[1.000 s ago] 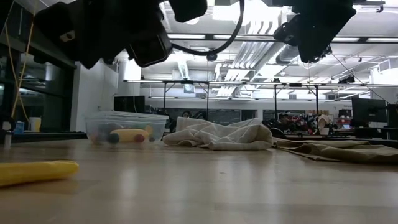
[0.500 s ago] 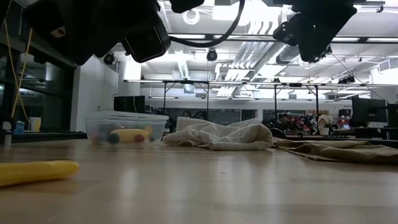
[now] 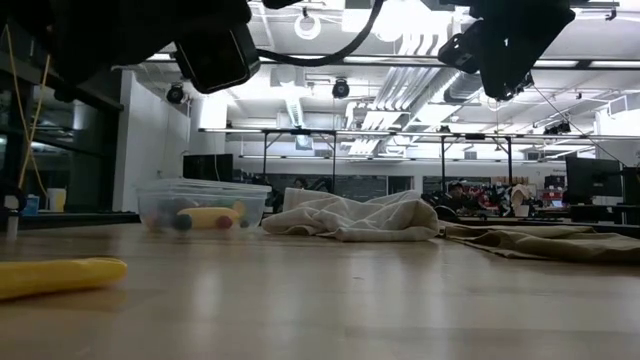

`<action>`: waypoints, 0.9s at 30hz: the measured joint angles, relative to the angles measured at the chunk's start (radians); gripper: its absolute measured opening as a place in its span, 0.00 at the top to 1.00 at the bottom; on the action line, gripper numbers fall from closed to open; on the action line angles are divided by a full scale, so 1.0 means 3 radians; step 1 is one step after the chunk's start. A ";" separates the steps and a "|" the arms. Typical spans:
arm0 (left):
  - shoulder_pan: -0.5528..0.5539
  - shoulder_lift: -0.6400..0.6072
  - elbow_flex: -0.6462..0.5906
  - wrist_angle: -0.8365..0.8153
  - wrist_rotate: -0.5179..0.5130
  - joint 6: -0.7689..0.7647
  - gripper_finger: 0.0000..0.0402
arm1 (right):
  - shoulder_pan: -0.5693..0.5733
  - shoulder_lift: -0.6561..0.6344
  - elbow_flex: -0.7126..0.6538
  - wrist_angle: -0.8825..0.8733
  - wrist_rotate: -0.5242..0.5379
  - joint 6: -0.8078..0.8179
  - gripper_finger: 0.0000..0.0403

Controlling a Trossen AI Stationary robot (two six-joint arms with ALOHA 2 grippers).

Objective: Pick and placing Produce into tupperware
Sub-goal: Put the yellow corn into the transparent bin

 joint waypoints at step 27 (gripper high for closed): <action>0.0000 -0.0003 0.0000 0.0224 -0.0009 -0.0276 0.63 | 0.0001 0.0000 0.0000 0.0071 -0.0003 -0.0167 0.74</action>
